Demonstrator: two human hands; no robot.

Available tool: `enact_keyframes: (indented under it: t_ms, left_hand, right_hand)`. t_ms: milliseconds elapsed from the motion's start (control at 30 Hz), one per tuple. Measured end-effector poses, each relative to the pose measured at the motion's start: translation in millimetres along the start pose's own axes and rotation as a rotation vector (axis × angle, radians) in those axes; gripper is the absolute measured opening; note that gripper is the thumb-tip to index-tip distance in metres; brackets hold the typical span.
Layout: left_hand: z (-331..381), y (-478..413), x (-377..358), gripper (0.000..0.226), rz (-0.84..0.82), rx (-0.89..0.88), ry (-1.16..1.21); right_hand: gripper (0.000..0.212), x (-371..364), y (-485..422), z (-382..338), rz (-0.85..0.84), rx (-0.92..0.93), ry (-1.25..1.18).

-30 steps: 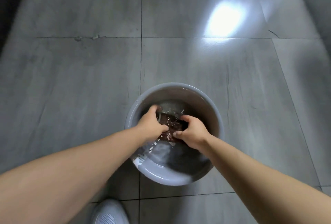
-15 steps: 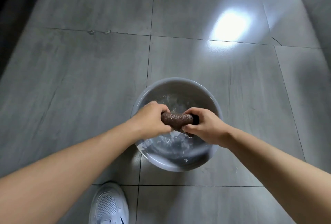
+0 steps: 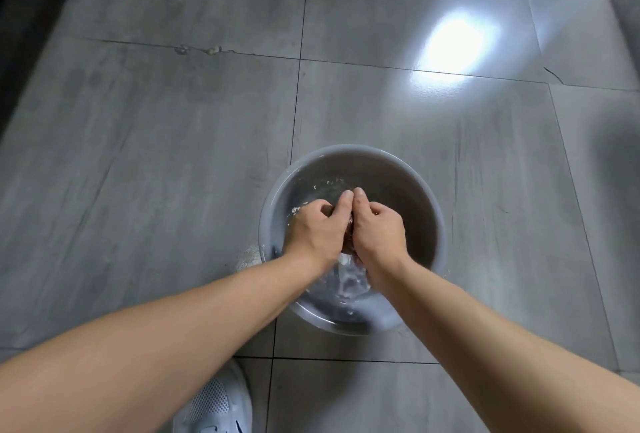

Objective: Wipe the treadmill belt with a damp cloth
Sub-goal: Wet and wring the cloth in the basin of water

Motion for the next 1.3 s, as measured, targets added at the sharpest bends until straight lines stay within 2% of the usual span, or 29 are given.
enact_keyframes:
  t_ms: [167, 333, 400, 533, 633, 800, 933, 1000, 1300]
  left_hand:
    - [-8.2, -4.0, -9.4, 0.058, -0.031, -0.012, -0.066]
    - [-6.1, -10.0, -13.8, 0.054, -0.061, -0.054, -0.097]
    - [-5.4, -13.1, -10.0, 0.056, -0.070, -0.040, -0.084]
    - [-3.1, -10.7, 1.1, 0.042, -0.006, 0.033, 0.166]
    - [-4.5, 5.0, -5.9, 0.052, 0.008, 0.022, 0.375]
    - [-3.6, 15.8, 0.6, 0.034, 0.068, -0.057, 0.198]
    - [-0.9, 25.8, 0.5, 0.045, 0.063, -0.052, 0.086]
    - [-1.5, 27.5, 1.6, 0.051, 0.047, -0.043, 0.080]
    - [0.4, 22.4, 5.5, 0.051, 0.071, -0.089, 0.159]
  right_hand:
    - [0.052, 0.3, -10.8, 4.7, 0.040, 0.015, 0.054]
    - [0.051, -2.5, -15.4, 1.5, 0.029, 0.036, 0.144]
    - [0.049, -1.0, -12.0, -2.6, -0.006, 0.059, 0.102]
    - [0.022, 4.2, -3.1, -9.9, -0.164, 0.161, -0.069]
    - [0.013, 10.5, 6.8, -12.8, -0.092, 0.282, -0.101]
    - [0.014, 9.7, 24.3, -4.3, 0.020, 0.283, -0.144]
    - [0.040, 6.4, 32.0, -1.6, 0.060, 0.259, 0.018]
    - [0.044, 5.8, 31.5, -2.6, 0.037, 0.253, 0.072]
    - [0.036, 1.2, 28.6, -16.3, 0.049, 0.335, 0.190]
Point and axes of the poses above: each hand's wrist, its own y-axis away from the middle knuckle, its own x-axis out of the back of the hand, z = x × y, the point moved 6 cm from there along -y, towards the middle knuckle, and after that the axes turned 11 degrees about -x, right-handed, at the moved point
